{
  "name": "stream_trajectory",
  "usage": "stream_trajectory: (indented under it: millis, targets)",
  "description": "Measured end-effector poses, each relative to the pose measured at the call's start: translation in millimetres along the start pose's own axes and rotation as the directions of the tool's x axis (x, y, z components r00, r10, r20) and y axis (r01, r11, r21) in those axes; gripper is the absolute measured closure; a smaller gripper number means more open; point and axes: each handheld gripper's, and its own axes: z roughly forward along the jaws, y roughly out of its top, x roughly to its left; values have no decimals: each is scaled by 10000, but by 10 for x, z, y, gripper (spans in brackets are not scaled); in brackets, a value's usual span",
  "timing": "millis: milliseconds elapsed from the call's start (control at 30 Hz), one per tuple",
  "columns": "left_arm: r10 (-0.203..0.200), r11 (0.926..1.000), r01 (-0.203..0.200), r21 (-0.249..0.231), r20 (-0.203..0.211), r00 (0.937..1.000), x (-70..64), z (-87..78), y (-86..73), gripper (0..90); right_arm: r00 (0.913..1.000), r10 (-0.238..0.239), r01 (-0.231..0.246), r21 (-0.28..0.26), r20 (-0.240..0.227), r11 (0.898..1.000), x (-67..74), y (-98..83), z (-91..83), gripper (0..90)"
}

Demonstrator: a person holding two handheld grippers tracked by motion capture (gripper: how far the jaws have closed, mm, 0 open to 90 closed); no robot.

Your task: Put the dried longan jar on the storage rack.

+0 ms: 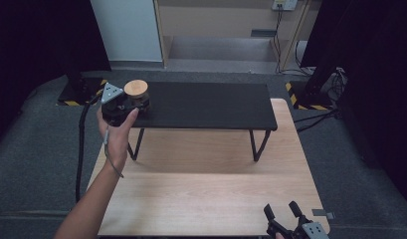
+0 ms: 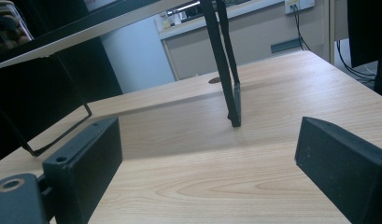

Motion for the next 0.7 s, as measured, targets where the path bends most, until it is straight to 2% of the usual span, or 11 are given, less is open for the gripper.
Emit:
stream_trajectory:
  millis: [300,467,533,700]
  targets:
    - [13,10000,-14,-80,-51,10000,-13,10,-23,235,10000,25,-25,12,15,10000,-10,1,-8,76]
    - [-189,9998,189,-108,16,9998,23,13,-25,173,10000,19,-19,12,-12,10000,-14,1,-5,75]
    - [-222,9996,222,-157,-30,9997,24,-2,-24,110,10000,46,-46,-19,-13,10000,-16,0,-4,74]
    - [-130,9992,122,-391,-203,9997,-12,-59,-23,48,10000,45,-45,-28,-35,10000,-16,7,0,71]
